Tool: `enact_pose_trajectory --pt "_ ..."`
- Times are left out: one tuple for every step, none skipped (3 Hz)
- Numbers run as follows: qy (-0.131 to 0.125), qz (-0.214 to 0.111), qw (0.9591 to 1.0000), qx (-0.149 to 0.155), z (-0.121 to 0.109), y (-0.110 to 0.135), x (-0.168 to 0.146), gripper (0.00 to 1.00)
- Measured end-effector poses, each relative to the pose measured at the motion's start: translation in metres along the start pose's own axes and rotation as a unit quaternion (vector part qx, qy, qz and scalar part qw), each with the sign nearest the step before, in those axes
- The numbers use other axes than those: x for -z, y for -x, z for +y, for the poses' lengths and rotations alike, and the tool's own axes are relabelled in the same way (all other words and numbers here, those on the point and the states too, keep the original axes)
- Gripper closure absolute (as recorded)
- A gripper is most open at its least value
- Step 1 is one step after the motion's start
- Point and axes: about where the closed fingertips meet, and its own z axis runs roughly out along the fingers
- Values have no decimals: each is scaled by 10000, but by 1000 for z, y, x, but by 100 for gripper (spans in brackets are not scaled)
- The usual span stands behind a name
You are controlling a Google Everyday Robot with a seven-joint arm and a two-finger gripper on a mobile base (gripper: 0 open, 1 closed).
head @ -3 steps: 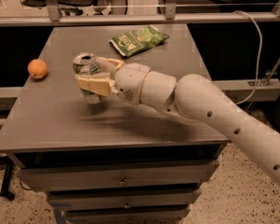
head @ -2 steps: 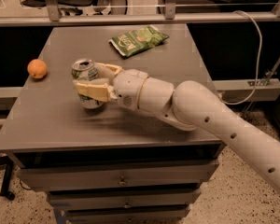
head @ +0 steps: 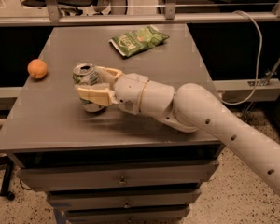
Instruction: Place 7up can upright
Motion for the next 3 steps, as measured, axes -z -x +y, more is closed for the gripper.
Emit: enact_pose_trajectory --pt "66 97 9999 55 2 -2 5 13" --pt "61 203 9997 120 4 -4 16 0" --pt "-93 405 9989 197 1 -4 41 0"
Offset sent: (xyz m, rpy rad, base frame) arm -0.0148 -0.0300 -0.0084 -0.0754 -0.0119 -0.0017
